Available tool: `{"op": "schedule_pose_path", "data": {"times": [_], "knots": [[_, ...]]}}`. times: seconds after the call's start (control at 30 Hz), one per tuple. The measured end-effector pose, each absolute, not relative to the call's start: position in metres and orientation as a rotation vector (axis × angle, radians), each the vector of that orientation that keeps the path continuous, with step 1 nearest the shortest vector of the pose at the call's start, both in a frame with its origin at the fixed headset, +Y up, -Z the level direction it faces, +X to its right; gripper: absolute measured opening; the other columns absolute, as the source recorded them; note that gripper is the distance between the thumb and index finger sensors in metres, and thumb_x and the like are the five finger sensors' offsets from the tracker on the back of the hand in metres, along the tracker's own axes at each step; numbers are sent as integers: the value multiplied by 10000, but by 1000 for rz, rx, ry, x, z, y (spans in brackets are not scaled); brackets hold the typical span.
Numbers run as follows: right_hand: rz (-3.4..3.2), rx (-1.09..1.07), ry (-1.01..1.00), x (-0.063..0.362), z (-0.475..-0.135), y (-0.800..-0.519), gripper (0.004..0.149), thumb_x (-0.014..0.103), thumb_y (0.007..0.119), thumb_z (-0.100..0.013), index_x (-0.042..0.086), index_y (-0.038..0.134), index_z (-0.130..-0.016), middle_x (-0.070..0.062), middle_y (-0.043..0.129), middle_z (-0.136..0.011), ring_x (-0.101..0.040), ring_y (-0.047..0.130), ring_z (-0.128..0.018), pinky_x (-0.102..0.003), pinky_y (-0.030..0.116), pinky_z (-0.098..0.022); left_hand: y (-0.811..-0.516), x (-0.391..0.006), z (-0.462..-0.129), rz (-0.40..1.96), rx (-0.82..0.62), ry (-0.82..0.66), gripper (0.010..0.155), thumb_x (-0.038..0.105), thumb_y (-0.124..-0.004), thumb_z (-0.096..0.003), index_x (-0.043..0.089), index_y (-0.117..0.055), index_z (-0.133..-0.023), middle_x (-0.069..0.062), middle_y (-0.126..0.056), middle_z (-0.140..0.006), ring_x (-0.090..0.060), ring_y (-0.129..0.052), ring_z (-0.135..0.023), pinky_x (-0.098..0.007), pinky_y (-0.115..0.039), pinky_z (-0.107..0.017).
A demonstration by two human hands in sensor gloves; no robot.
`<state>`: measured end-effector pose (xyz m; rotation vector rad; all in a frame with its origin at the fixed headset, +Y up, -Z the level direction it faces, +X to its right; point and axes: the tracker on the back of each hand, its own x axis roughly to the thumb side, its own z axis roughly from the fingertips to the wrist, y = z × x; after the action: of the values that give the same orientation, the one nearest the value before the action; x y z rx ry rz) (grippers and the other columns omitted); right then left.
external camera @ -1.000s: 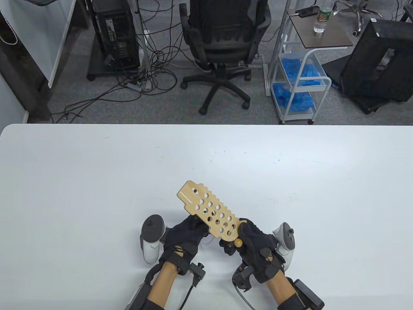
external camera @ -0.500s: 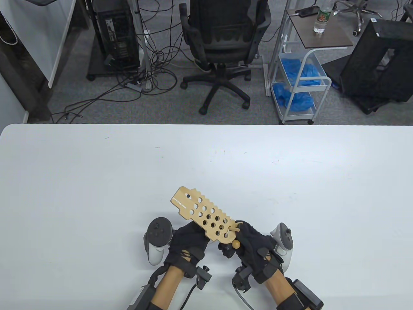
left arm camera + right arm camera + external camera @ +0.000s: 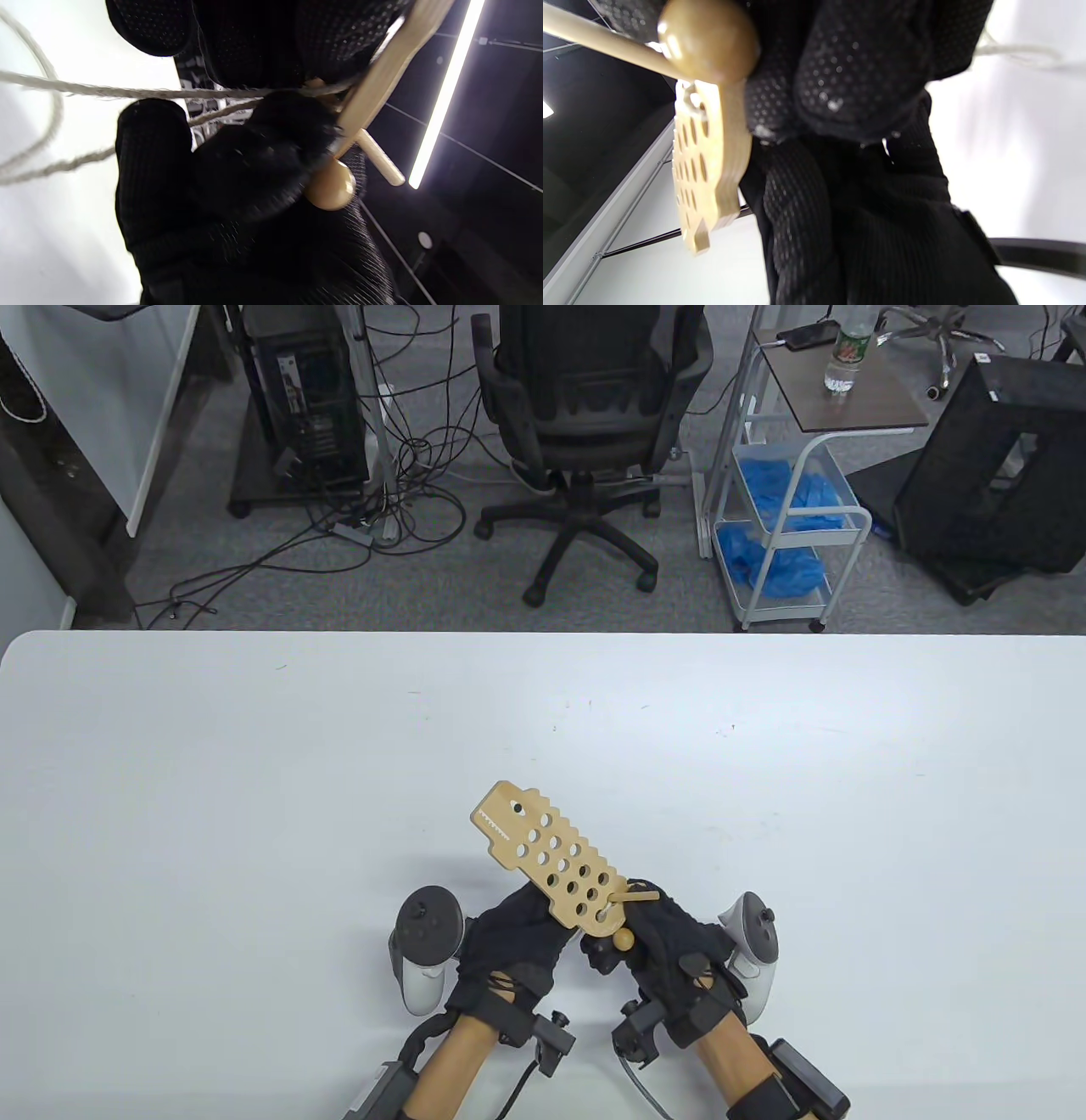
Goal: Remove rope from all holes on crocodile lacing toy
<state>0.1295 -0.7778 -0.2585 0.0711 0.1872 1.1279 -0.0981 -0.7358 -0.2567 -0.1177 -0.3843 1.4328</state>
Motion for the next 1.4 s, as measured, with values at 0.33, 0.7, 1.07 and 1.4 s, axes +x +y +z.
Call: {"op": "schedule_pose_path", "data": {"times": [0.33, 0.7, 1.07, 1.4], "knots": [[1254, 42, 51, 146, -261, -774, 434, 393, 766, -414, 94, 827, -722, -154, 997, -546, -303, 1001, -345, -610, 746, -502, -738, -88, -256, 1497, -278, -511, 746, 326, -803, -515, 276, -434, -1161, -26, -684, -1176, -306, -630, -1071, -626, -601, -732], [1448, 167, 47, 146, -264, -759, 437, 388, 875, -369, 108, 822, -700, -158, 1007, -572, -320, 1022, -365, -622, 760, -476, -736, -98, -259, 1535, -254, -422, 636, 234, -777, -485, 297, -592, -1090, 17, -850, -1042, -250, -752, -969, -604, -638, -713], [1746, 177, -254, 161, -260, -741, 416, 346, 901, -345, 128, 892, -699, -173, 1019, -543, -314, 1017, -341, -603, 771, -487, -743, -99, -256, 1332, -245, -261, 701, 483, -708, -526, 250, -485, -1148, -41, -825, -1021, -281, -809, -854, -566, -692, -644], [1848, 144, -320, 163, -257, -742, 417, 349, 897, -347, 130, 884, -703, -169, 1015, -551, -313, 1015, -349, -606, 766, -500, -752, -92, -257, 1331, -390, -263, 812, 518, -784, -497, 117, -463, -1125, 58, -993, -789, -177, -980, -642, -498, -806, -558]]}}
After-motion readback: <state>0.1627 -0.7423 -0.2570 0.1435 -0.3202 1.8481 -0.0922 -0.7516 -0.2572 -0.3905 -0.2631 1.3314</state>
